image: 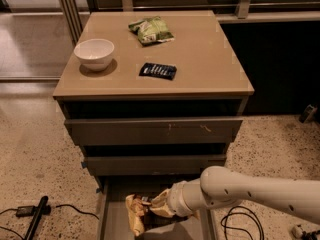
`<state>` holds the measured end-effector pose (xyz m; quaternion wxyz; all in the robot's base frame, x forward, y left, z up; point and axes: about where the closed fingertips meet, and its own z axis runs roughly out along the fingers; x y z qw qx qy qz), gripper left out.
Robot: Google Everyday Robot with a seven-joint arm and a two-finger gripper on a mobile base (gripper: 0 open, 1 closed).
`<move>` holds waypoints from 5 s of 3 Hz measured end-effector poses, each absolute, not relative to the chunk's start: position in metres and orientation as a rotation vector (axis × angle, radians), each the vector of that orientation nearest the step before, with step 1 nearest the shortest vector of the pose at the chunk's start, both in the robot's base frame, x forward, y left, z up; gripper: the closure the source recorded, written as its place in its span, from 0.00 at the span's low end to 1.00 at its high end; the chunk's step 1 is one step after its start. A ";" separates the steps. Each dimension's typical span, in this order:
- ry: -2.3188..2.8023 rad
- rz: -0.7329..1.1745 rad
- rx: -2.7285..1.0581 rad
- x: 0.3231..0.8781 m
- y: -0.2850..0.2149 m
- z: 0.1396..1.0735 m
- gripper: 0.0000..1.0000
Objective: Place brown chip bag into bottom drawer
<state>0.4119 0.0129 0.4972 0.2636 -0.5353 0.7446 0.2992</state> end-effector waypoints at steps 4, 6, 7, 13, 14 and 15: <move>1.928 0.641 -1.348 0.452 -0.033 0.449 1.00; 1.948 0.643 -1.341 0.469 -0.014 0.405 1.00; 1.951 0.622 -1.316 0.484 -0.011 0.367 1.00; 1.927 0.623 -1.276 0.528 -0.025 0.208 1.00; 1.948 0.632 -1.287 0.529 -0.028 0.194 1.00; 1.950 0.632 -1.288 0.530 -0.028 0.193 0.83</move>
Offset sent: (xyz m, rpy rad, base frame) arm 0.0474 -0.0649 -0.0521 0.0088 -0.2059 -0.1534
